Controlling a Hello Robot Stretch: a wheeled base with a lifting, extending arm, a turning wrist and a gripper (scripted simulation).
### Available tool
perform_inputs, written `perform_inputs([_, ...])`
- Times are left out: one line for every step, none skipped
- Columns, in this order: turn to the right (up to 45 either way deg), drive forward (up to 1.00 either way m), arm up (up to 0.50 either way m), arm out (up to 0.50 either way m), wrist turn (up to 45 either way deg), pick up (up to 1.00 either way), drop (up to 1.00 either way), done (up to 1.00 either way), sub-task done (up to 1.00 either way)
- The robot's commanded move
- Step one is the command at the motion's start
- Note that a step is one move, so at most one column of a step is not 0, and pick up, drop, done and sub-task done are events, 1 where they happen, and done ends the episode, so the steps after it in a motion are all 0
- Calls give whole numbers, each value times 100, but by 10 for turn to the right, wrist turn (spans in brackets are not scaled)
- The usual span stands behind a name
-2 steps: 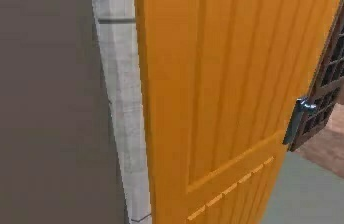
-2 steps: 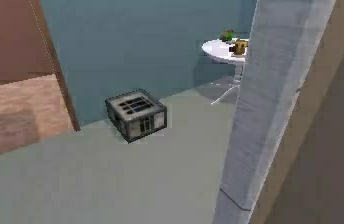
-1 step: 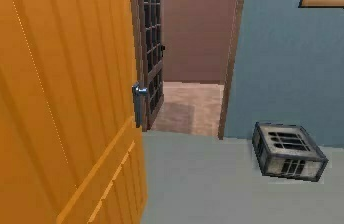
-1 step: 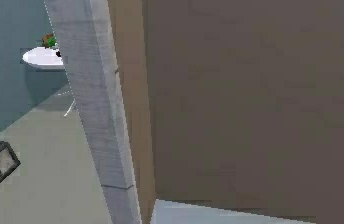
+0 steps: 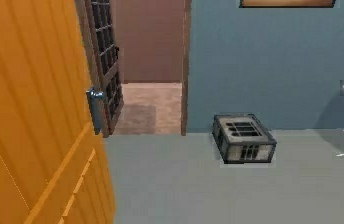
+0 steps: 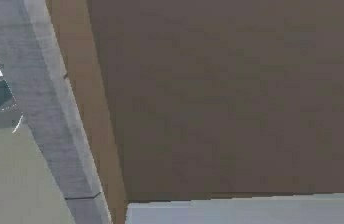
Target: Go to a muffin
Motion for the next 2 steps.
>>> perform_inputs([0, 100, 0, 0, 0, 0, 0, 0, 0])
perform_inputs([0, 25, 0, 0, 0, 0, 0, 0, 0])
